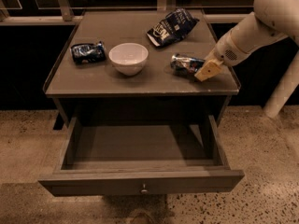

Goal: Place redbull can into top drawer

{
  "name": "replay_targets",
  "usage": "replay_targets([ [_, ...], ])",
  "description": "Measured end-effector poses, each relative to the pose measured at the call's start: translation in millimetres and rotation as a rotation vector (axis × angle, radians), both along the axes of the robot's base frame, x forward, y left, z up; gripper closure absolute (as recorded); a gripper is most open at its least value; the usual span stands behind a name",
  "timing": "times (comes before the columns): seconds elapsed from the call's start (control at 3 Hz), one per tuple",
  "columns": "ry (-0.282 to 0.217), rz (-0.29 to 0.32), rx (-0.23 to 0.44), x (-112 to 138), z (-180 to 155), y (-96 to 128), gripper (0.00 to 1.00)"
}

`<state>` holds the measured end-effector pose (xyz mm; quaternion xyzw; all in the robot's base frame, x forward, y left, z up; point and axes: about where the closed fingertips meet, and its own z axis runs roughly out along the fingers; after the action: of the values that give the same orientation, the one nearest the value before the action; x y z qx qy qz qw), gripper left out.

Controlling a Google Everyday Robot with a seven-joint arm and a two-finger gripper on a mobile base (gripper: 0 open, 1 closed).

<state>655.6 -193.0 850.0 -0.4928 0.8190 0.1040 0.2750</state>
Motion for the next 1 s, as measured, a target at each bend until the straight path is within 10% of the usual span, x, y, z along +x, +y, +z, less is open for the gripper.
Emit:
replay_targets([
  [0.33, 0.004, 0.071, -0.005, -43, 19, -5, 1.00],
  [1.0, 0.134, 0.131, 0.195, -128, 4, -42, 1.00],
])
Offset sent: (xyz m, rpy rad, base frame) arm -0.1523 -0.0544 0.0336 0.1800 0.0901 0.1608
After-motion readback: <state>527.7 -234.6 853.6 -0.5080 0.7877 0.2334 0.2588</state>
